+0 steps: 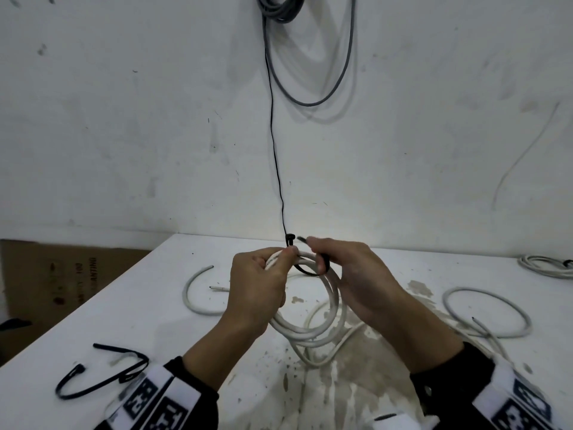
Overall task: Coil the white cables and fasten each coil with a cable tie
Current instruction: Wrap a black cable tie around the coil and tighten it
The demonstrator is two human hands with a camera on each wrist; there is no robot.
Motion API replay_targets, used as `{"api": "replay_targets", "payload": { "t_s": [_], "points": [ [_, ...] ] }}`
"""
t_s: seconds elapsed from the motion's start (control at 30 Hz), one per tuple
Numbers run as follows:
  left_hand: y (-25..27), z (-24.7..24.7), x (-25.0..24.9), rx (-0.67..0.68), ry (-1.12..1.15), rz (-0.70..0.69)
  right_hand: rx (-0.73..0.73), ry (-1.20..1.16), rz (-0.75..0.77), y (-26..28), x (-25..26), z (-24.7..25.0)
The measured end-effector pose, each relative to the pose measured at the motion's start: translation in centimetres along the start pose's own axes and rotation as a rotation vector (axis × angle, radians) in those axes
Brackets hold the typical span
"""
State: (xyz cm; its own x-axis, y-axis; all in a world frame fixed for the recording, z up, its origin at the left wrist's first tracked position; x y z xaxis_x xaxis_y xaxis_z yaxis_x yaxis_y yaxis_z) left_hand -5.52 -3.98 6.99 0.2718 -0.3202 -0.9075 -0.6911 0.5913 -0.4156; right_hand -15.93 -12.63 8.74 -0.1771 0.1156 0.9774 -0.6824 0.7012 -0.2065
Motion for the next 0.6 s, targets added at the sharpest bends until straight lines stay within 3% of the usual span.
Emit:
{"api": "replay_targets", "payload": {
  "t_s": [0.6],
  "points": [
    [0.9,-0.5,-1.3,0.098,-0.26,-0.399,-0.064,0.072,-0.114,0.0,0.1,0.3]
  ]
}}
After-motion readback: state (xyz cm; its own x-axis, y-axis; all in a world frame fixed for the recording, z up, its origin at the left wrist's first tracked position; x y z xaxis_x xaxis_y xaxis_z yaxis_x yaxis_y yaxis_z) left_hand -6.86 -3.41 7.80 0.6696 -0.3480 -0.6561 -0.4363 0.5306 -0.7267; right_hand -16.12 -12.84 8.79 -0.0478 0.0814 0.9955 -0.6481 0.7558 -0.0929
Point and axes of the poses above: each hand's wrist, its own y-axis away from the middle knuckle, its own z-axis out of the back of the hand, x = y × z, the point moved 4 cm from there along -y, towards the middle knuckle, and after that the axes turned 2 degrees about y, right-handed, at the moved point
